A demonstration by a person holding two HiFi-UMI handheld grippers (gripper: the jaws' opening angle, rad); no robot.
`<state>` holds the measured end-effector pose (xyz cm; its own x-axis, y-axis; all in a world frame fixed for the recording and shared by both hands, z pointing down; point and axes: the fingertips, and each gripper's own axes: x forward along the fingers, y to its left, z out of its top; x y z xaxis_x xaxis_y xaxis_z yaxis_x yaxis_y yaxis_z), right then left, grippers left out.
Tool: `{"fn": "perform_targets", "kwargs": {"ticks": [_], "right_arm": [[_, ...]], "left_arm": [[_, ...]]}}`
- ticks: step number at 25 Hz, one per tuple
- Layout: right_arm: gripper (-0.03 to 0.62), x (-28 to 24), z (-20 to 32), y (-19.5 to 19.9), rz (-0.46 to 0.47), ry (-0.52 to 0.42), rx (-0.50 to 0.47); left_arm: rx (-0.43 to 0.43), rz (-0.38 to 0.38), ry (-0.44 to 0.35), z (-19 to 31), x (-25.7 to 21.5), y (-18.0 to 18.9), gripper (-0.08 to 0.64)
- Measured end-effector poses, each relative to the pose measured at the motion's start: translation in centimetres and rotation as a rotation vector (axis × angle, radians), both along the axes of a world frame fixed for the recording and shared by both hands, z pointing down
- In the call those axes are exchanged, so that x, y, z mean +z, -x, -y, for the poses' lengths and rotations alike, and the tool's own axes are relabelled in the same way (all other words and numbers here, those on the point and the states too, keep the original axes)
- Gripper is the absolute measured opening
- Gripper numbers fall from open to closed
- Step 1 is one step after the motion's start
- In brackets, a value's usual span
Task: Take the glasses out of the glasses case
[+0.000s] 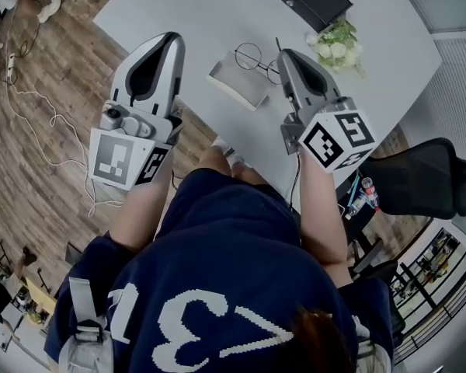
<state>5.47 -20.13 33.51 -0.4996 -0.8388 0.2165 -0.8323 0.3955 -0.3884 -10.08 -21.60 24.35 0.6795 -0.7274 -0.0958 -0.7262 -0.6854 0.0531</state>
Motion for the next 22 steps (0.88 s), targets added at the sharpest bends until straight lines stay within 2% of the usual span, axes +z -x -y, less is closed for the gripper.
{"fn": "perform_targets", "kwargs": {"ticks": [5,13,15,18,20,22], "right_arm": [[0.026,-3.3,-3.4,-6.4,-0.041,-0.06,0.189],[0.026,-5.2,-12.6,-17.7,-0.073,-0.079,0.518],[0.026,-4.4,-15.7,-21.1,-0.079,-0.064,0.606],[0.026,-1.5,-20.0,-26.2,-0.076,-0.019,0.689],[0.026,0.4,-21.8,-27.4,-0.078,0.024,0.732],[0.026,2.4,-22.9,-27.2,-0.081,0.074,0.77]], "left_arm": [[0.2,-0.023,-0.041,-0.9,-2.0,-7.1,0.02],[0.52,-0.073,-0.047,-5.8,-3.4,-20.0,0.02],[0.604,-0.073,-0.035,-7.8,-2.6,-24.0,0.02],[0.681,-0.055,-0.016,-10.9,-0.6,-29.7,0.02],[0.717,-0.044,-0.007,-12.1,0.1,-31.2,0.02],[0.746,-0.037,0.003,-12.6,0.5,-31.2,0.02]]}}
